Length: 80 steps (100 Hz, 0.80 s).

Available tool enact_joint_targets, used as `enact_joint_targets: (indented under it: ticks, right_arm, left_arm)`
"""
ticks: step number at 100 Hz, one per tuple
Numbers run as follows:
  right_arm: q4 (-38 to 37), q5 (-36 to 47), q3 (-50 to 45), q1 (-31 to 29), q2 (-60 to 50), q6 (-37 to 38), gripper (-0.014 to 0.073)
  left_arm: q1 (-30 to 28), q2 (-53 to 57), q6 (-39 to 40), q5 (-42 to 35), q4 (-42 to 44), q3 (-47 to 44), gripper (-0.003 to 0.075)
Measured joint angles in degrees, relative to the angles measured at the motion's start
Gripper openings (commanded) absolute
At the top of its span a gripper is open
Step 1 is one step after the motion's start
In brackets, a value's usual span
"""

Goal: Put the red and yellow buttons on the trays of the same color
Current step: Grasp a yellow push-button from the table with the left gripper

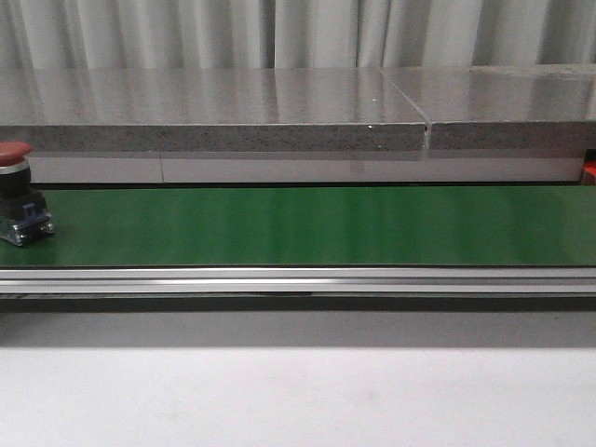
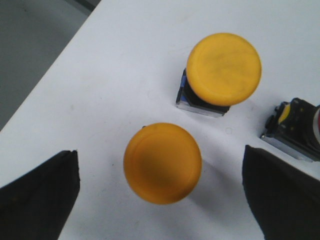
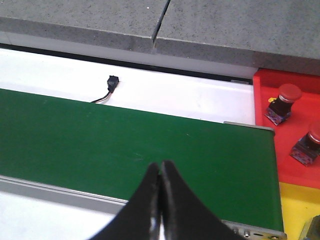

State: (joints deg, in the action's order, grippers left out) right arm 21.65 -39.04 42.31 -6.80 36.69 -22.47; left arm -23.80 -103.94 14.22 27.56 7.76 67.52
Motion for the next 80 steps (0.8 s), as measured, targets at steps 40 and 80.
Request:
enact_joint_targets:
  ticks: [40, 80]
  right_arm:
    - [0.0, 0.0, 0.0, 0.0, 0.0, 0.0, -0.0066]
    - [0.0, 0.0, 0.0, 0.0, 0.0, 0.0, -0.0066]
  left_arm:
    - [0.0, -2.9, 0.0, 0.1, 0.0, 3.2, 0.0578]
    - [0.0, -2.9, 0.0, 2.7, -0.4, 3.3, 0.0124]
